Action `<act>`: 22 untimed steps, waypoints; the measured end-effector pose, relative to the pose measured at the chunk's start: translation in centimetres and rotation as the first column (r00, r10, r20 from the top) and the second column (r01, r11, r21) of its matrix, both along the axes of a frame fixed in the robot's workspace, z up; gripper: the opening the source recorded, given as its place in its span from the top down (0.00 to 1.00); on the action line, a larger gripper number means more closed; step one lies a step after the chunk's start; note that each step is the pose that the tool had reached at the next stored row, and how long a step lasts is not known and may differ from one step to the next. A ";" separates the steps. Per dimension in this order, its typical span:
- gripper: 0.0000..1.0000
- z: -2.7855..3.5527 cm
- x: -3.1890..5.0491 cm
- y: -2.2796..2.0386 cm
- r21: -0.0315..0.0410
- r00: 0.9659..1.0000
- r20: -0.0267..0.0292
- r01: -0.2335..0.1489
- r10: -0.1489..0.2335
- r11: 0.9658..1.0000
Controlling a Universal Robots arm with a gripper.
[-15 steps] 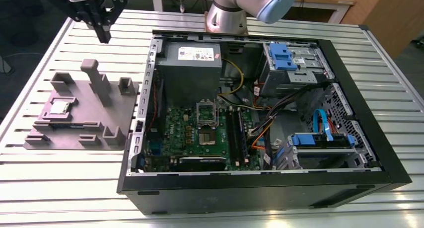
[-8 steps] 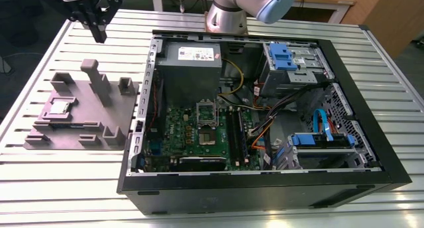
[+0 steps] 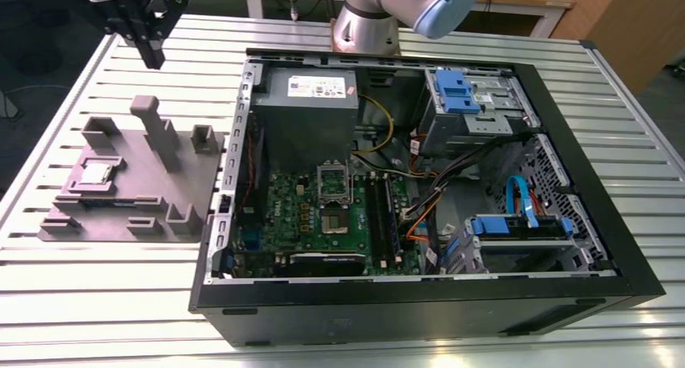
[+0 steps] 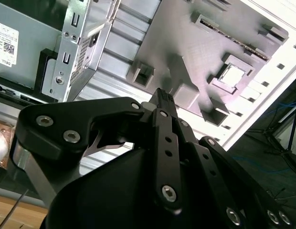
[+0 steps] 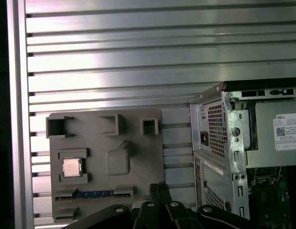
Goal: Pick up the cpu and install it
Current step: 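Reach for the cpu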
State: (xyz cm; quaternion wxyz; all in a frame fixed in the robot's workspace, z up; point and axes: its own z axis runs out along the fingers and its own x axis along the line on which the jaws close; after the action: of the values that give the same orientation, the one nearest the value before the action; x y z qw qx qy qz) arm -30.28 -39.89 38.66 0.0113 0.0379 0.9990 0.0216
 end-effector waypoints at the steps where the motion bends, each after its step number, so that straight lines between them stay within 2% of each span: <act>1: 0.90 0.00 -0.09 0.00 0.000 1.000 0.000 0.000 0.000 1.000; 11: 0.90 -0.02 -1.22 0.00 0.000 1.000 0.000 0.000 0.000 1.000; 22: 0.90 -0.03 -1.58 0.00 0.000 1.000 0.000 0.000 0.000 1.000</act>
State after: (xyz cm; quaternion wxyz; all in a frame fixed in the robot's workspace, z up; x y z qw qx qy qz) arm -31.86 -39.89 38.64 0.0113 0.0379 0.9990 0.0216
